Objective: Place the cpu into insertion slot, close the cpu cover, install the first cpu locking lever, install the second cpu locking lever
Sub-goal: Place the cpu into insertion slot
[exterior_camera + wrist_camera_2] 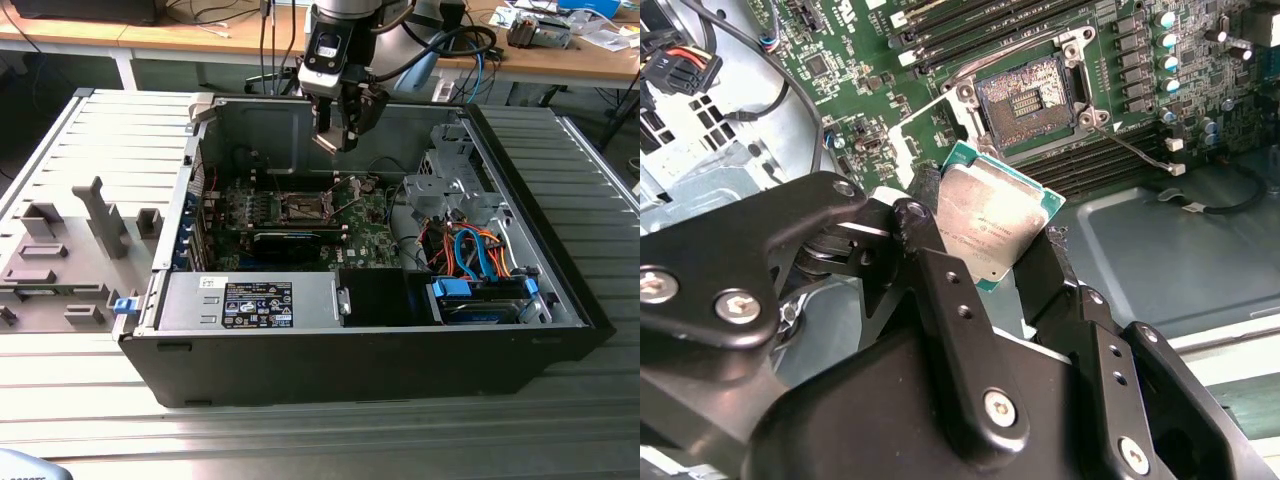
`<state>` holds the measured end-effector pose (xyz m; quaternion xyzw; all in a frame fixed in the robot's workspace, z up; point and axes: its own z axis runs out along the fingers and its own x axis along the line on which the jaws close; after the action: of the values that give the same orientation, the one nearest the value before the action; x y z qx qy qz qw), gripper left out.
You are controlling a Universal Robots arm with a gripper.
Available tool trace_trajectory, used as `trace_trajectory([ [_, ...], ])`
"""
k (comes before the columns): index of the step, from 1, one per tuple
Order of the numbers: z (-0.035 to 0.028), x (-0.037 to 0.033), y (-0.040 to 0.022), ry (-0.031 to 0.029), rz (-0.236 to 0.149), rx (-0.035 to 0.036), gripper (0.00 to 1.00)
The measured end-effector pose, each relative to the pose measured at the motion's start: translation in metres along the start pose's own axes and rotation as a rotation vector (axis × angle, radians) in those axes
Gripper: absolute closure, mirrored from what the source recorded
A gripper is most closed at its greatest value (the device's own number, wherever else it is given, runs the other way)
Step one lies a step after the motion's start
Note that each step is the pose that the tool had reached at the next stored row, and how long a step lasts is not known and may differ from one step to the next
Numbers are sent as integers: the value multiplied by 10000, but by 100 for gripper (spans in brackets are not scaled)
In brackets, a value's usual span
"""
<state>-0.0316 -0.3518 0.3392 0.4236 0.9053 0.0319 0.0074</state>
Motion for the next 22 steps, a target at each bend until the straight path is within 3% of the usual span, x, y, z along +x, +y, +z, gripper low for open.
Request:
trace_trajectory([
  [3,4,0,0,-1,13,0,45],
  [5,44,0,-3,-8,129,-2,45],
  [16,48,0,-3,-12,188,-2,45],
  [22,51,-1,-3,-30,470,-6,45],
])
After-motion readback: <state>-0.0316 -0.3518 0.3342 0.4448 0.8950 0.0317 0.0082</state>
